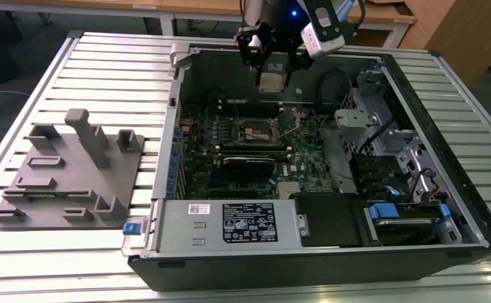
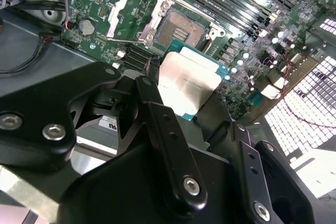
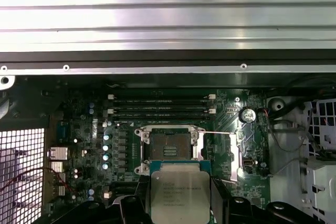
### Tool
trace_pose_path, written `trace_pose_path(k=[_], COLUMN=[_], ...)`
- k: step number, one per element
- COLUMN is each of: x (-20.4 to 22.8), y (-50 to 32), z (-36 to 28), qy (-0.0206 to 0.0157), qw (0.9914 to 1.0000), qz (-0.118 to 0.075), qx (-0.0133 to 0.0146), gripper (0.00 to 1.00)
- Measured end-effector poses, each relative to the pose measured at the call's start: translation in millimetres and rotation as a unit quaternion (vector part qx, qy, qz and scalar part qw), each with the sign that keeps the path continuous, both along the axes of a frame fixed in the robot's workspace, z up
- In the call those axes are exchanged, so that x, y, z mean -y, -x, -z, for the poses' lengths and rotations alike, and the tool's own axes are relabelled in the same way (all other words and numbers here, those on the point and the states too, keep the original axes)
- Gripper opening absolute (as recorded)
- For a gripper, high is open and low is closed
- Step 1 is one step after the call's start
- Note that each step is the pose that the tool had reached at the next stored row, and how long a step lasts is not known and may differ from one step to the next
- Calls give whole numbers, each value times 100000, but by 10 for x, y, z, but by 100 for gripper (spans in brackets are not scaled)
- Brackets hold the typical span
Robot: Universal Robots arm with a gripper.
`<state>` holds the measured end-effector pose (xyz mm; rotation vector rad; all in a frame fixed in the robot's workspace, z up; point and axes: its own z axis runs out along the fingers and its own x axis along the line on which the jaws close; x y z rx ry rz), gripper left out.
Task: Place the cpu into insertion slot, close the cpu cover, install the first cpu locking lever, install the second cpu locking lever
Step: 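Place the cpu into insertion slot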
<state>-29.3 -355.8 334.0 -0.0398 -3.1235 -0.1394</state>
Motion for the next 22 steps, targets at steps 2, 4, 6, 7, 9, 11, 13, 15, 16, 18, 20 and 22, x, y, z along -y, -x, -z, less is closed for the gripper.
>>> trace_pose_path(k=[2,4,6,7,9,11,13,15,16,18,20,22], x=[0,0,0,0,0,0,0,0,0,0,0,0], y=[0,0,0,0,0,0,0,0,0,1,1,1], z=[6,9,11,13,19,25,28,31,40,51,51,81], qy=[9,0,-7,-6,-7,-2,1,-4,-32,-1,5,-4], qw=[100000,100000,100000,100000,100000,100000,100000,100000,100000,100000,100000,100000], qz=[-1,-1,-1,-3,-2,-2,0,-2,0,2,-1,-1], qx=[5,11,12,13,14,11,11,13,25,9,5,10], gripper=[54,54,54,54,54,54,54,54,54,54,54,54])
